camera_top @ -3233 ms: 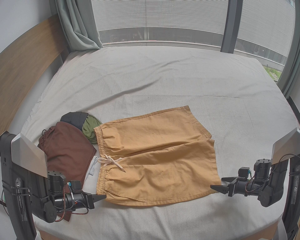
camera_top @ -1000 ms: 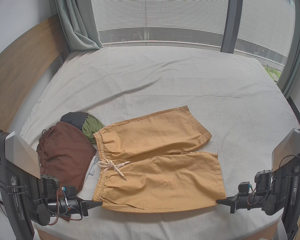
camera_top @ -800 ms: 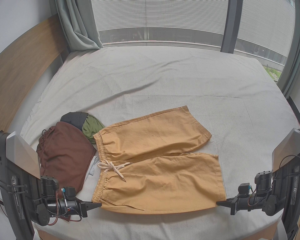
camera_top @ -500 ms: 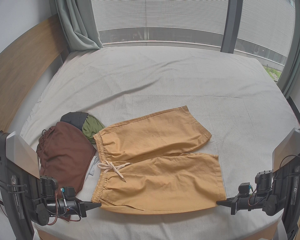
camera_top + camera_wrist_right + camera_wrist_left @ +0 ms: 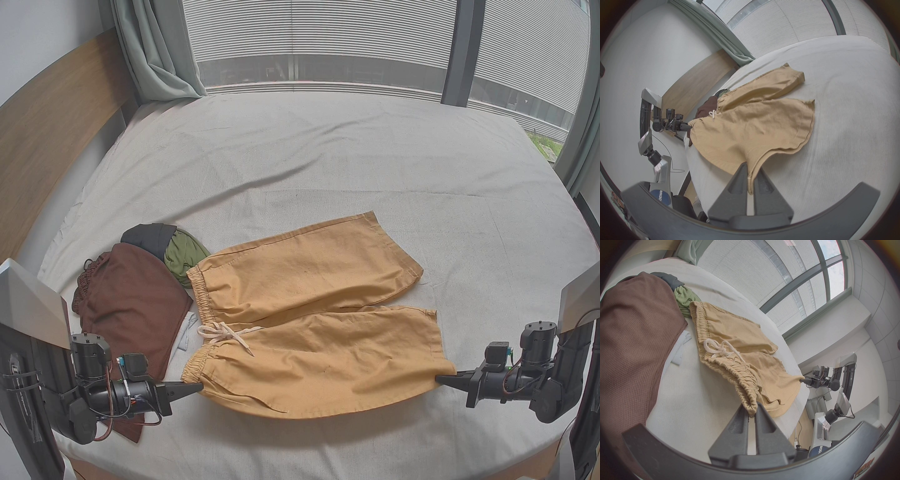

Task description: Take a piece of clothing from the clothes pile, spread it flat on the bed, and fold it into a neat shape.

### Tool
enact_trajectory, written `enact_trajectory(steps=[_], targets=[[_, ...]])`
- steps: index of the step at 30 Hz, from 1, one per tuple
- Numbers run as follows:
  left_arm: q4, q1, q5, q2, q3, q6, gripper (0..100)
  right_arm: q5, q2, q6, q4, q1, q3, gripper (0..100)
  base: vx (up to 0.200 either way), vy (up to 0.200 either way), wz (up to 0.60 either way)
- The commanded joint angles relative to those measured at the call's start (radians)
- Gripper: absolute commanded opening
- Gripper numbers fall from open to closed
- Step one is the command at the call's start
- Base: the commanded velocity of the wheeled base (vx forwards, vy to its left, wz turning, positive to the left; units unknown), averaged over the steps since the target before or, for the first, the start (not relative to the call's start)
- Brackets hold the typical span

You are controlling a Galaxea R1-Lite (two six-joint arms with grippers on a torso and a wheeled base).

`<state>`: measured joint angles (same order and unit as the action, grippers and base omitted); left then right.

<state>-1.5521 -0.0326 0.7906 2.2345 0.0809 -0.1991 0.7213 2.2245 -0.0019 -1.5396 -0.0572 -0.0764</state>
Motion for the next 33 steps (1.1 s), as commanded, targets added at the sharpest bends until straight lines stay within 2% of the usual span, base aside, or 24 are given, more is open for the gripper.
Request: enact_trajectory(steps=[1, 33], targets=[[-0.002, -0.015, -0.002, -0.056, 0.014, -0.039, 0, 0.001, -0.057, 0.016, -0.001, -0.001, -0.02, 0, 0.0, 0.0, 0.0], [-0.002, -0.013, -0.01, -0.079, 0.05, -0.074, 0, 0.001, -0.124, 0.053, -0.001, -0.013, -0.046, 0, 0.0, 0.0, 0.0]])
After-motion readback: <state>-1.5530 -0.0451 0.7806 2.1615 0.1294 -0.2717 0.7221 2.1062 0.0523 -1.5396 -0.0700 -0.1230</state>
